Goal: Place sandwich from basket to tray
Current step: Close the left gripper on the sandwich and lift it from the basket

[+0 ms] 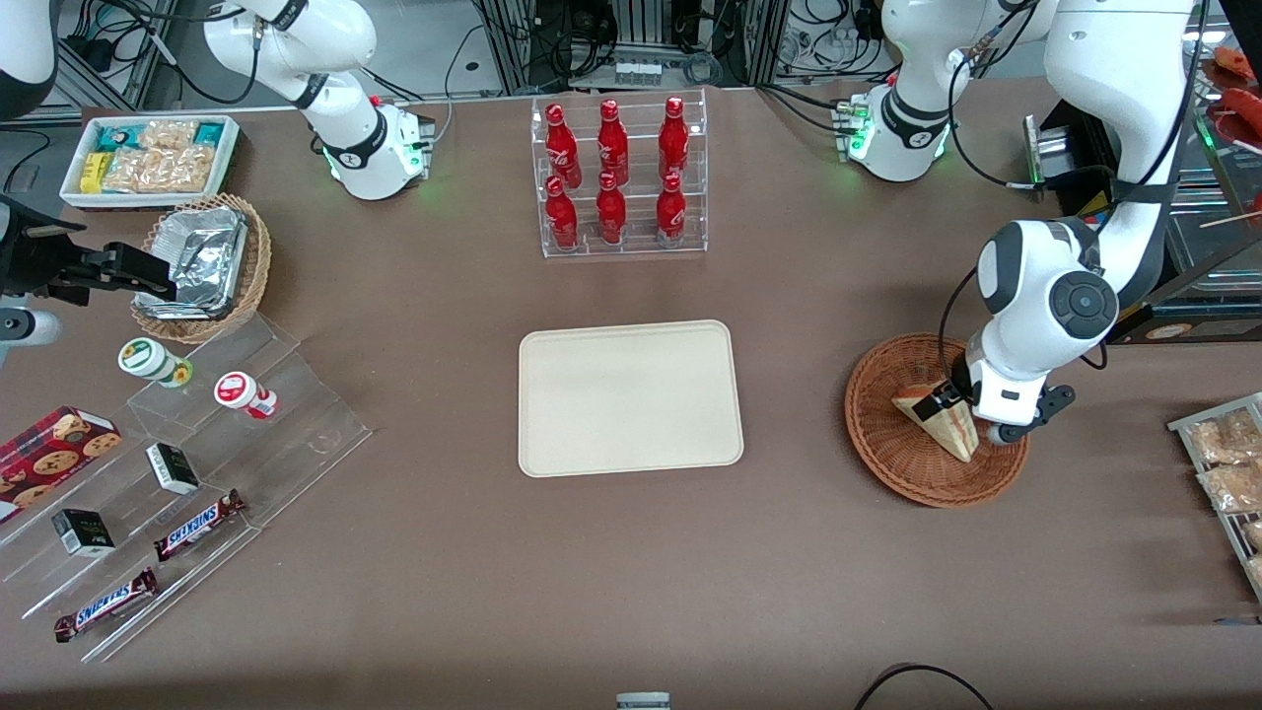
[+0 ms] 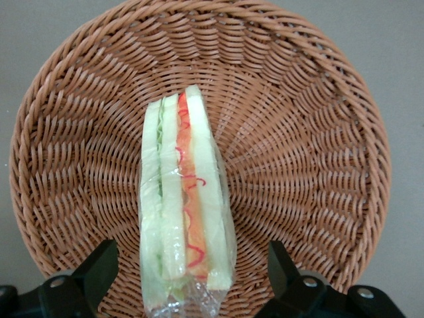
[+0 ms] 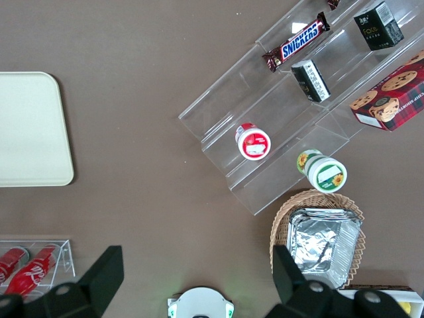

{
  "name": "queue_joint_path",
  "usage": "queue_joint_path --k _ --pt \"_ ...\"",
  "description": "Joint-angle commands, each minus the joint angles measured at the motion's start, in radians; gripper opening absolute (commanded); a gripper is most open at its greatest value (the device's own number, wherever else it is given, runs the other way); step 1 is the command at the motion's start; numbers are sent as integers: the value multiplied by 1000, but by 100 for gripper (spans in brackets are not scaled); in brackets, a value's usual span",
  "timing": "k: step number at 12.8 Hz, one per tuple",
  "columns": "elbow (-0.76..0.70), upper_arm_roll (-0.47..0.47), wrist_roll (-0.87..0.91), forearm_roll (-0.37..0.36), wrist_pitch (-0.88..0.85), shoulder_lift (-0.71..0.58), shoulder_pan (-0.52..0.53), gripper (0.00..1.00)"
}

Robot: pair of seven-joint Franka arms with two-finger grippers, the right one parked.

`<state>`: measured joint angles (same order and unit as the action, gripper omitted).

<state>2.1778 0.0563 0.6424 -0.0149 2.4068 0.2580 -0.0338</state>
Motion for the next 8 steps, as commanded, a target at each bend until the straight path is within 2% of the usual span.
queue_joint_path --k 1,2,3,4,5,8 --pt "25 -4 13 -5 18 -3 3 100" --pt "25 -6 13 -5 20 1 5 93" --pt "22 -6 13 -5 21 7 6 67" --pt "17 -6 16 -4 21 15 5 30" --pt "11 -6 16 -5 21 21 3 1" --pt "-1 -6 14 -5 17 14 3 0"
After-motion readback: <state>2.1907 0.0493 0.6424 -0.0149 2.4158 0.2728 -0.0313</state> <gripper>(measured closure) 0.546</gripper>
